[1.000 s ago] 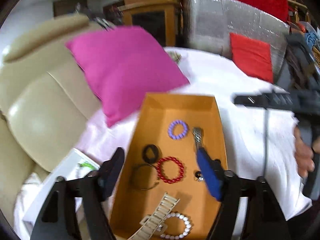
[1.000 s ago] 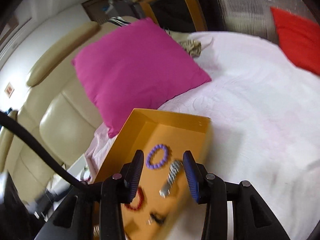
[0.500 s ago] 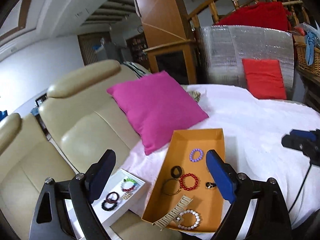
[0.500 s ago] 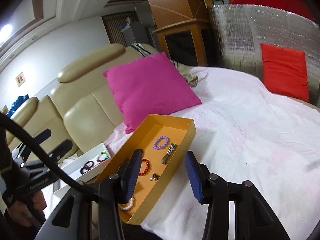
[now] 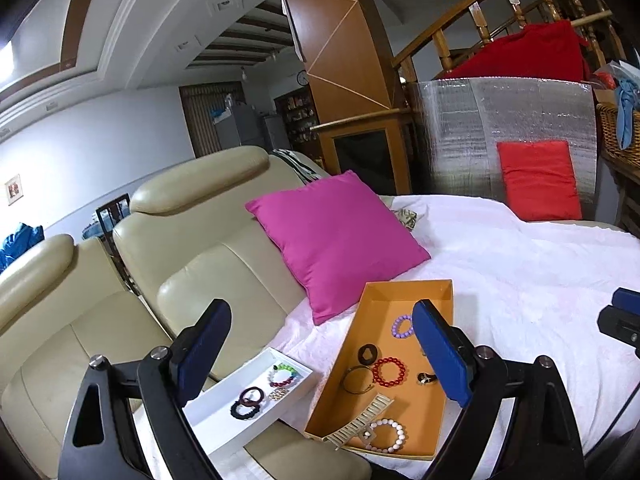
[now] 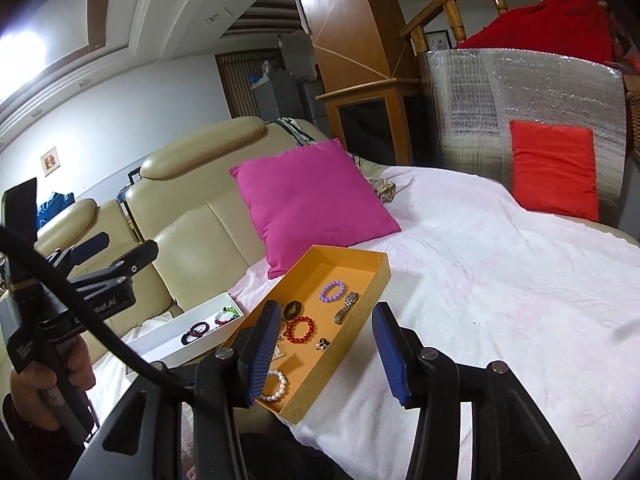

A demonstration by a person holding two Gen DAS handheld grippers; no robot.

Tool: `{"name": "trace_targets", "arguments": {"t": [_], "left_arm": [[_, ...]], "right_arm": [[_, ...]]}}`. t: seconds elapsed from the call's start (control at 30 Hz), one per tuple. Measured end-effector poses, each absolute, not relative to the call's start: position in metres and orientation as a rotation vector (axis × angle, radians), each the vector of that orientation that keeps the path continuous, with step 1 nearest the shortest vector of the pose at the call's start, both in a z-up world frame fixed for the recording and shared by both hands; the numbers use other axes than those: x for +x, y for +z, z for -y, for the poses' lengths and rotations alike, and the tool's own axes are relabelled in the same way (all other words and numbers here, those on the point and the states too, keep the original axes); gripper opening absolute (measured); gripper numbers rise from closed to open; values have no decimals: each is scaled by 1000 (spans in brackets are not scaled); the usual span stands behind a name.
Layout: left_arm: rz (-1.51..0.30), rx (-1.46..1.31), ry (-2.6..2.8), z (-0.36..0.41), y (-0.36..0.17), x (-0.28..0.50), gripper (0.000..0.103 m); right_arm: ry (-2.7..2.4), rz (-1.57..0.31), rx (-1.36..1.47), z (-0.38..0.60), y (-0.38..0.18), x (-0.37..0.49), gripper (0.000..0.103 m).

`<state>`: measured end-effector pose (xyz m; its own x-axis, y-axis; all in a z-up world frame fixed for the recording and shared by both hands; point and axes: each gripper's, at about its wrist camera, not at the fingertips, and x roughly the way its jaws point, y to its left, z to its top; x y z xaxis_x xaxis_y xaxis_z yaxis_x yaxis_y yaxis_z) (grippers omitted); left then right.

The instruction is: Organize jewelry

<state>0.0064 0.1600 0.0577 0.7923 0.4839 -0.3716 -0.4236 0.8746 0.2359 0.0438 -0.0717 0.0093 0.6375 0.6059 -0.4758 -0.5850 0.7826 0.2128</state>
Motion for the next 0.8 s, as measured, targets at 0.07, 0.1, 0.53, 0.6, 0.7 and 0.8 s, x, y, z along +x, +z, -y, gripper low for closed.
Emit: {"name": "trace_targets", "arguments": {"t": [0.07,0.1,0.53,0.6,0.7,0.8], "left_arm": [[-428,149,490,-156,61,2,92],[-425,151,489,-155,63,0,92],[-378,170,492,-141,81,-21,92],[-373,170,490,-139,84,-22,92],[-365,176,491,-136,85,-24,92],[-364,182,489,-134,86,-24,92]], "right_arm": [[675,-546,40,76,13,37,52],[672,-541,40,77,14,35,53],[663,-503,42,89,27,9,55],[663,-500,40,89,27,7,55],[663,-496,41,90,29,5,55],[661,-494,44,91,29,4,55]]}}
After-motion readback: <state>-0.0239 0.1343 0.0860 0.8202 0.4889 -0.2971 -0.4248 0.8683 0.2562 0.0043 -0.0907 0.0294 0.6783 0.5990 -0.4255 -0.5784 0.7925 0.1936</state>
